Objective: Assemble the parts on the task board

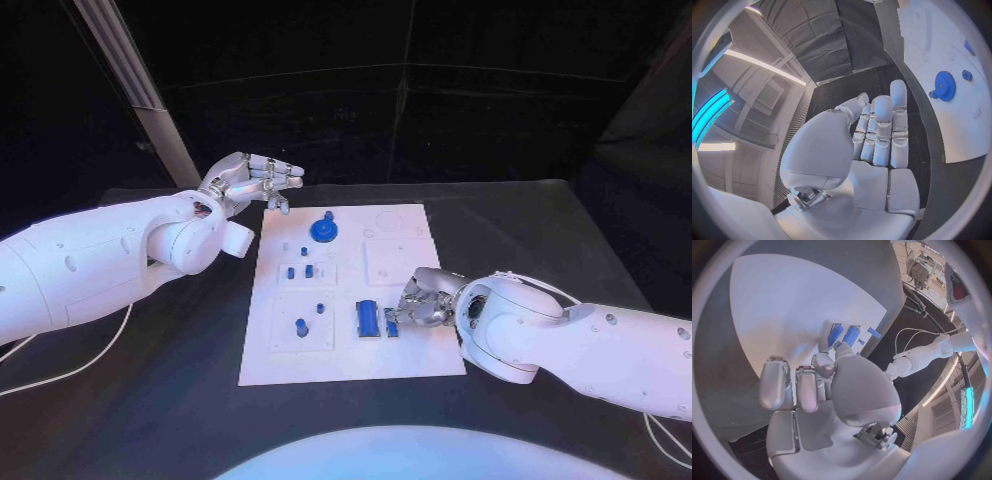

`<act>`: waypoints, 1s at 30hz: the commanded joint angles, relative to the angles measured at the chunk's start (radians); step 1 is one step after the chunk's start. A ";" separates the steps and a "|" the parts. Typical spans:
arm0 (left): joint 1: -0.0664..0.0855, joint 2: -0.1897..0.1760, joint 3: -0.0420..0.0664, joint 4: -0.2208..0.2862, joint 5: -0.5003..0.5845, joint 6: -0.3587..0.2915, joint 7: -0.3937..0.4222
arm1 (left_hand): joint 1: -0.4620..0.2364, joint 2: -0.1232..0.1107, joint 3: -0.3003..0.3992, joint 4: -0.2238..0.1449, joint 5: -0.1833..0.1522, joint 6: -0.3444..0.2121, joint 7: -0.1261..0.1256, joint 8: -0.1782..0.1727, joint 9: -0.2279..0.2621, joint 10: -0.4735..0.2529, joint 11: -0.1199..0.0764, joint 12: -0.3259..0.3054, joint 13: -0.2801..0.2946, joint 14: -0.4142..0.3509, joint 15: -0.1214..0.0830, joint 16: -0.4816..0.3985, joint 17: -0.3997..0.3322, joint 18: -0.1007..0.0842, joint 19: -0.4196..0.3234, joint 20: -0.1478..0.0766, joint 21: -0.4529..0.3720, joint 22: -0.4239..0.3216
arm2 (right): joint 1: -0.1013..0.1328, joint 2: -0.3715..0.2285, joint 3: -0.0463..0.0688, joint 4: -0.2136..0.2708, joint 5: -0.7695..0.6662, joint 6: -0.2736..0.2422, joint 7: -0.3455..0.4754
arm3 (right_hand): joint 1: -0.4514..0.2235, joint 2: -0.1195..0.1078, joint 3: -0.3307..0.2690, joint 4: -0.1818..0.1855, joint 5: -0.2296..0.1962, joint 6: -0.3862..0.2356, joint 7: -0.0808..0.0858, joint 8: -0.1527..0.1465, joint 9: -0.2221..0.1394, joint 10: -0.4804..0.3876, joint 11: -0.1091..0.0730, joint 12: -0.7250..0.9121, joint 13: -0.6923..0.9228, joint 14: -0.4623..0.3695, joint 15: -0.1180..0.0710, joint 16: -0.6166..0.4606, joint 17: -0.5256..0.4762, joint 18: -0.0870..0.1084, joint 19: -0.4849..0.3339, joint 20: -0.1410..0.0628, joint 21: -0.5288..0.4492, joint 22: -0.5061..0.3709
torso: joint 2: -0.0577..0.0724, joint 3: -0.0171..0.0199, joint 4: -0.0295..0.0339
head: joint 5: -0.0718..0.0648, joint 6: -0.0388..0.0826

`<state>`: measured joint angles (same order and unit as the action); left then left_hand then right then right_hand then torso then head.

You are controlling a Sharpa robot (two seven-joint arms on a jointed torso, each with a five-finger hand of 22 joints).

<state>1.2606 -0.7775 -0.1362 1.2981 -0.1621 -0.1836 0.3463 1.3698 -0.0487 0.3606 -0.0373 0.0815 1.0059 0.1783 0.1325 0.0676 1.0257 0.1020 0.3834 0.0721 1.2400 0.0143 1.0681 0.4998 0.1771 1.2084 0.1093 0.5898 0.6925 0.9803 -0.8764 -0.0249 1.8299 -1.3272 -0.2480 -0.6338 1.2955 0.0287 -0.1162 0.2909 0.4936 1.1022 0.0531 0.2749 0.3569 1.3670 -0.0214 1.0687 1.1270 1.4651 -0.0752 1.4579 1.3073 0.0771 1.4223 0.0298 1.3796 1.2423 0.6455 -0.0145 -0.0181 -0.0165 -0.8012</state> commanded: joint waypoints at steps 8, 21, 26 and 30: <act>0.002 -0.002 0.000 0.002 0.002 0.012 0.000 | 0.009 0.000 0.005 0.001 0.003 -0.006 0.000 0.006 0.000 -0.009 0.001 0.007 -0.001 -0.006 0.001 -0.003 -0.002 0.006 0.001 0.004 -0.007 -0.002 | 0.001 -0.010 0.000 0.011 -0.034 0.010 0.009 | -0.092 0.001 -0.070 -0.002 -0.182 0.008 0.002 -0.002 0.017 0.007 0.002 -0.002 0.003 0.073 -0.008 0.001 0.098 -0.007 0.002 -0.001 0.001 -0.004 | 0.000 0.0002 -0.0004 | 0.001 -0.003; 0.002 0.000 0.000 -0.001 0.002 0.013 0.000 | 0.009 0.000 0.005 0.001 0.003 -0.006 0.000 0.006 0.000 -0.009 0.001 0.007 -0.001 -0.006 0.001 -0.003 -0.002 0.006 0.001 0.004 -0.007 -0.002 | 0.001 -0.073 0.000 0.048 -0.020 0.070 0.066 | -0.061 -0.016 -0.108 -0.021 -0.295 0.002 0.003 -0.003 0.034 0.004 0.004 -0.007 0.006 0.072 -0.007 -0.001 0.096 -0.006 -0.001 -0.001 -0.003 -0.007 | -0.002 0.0000 -0.0017 | -0.001 -0.001; 0.002 0.003 0.000 -0.002 0.002 0.014 0.000 | 0.009 0.000 0.005 0.001 0.003 -0.006 0.000 0.006 0.000 -0.009 0.001 0.007 -0.001 -0.006 0.001 -0.003 -0.002 0.006 0.001 0.004 -0.007 -0.002 | 0.001 -0.070 0.000 0.041 -0.019 0.079 0.070 | -0.052 -0.014 -0.108 -0.025 -0.297 0.001 0.004 -0.003 0.036 0.004 0.004 -0.006 0.008 0.072 -0.007 -0.001 0.096 -0.006 -0.002 0.000 -0.003 -0.008 | -0.001 0.0002 0.0021 | -0.004 0.001; 0.001 0.003 0.000 -0.003 0.002 0.014 0.000 | 0.009 0.000 0.005 0.001 0.003 -0.006 0.000 0.006 0.000 -0.009 0.001 0.007 -0.001 -0.006 0.001 -0.003 -0.002 0.006 0.001 0.004 -0.007 -0.002 | 0.001 -0.060 0.000 0.029 -0.021 0.088 0.068 | -0.043 -0.011 -0.108 -0.030 -0.297 0.001 0.004 -0.003 0.038 0.003 0.004 -0.008 0.007 0.072 -0.006 -0.001 0.096 -0.006 -0.002 0.000 -0.004 -0.008 | 0.000 -0.0005 0.0021 | -0.002 0.001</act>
<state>1.2606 -0.7750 -0.1362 1.2956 -0.1621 -0.1820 0.3439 1.3698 -0.0487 0.3605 -0.0374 0.0815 1.0059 0.1783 0.1325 0.0676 1.0257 0.1020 0.3834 0.0722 1.2400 0.0143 1.0681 0.4999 0.1771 1.2084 0.1094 0.5898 0.6926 0.9800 -0.9383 -0.0250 1.8612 -1.3471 -0.1873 -0.5828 1.2464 0.0176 -0.2246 0.2649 0.2000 1.1053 0.0563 0.2749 0.3938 1.3669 -0.0214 1.0648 1.1336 1.4651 -0.0752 1.4579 1.3073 0.0772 1.4222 0.0298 1.3796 1.2355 0.6445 -0.0144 -0.0174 -0.0196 -0.8002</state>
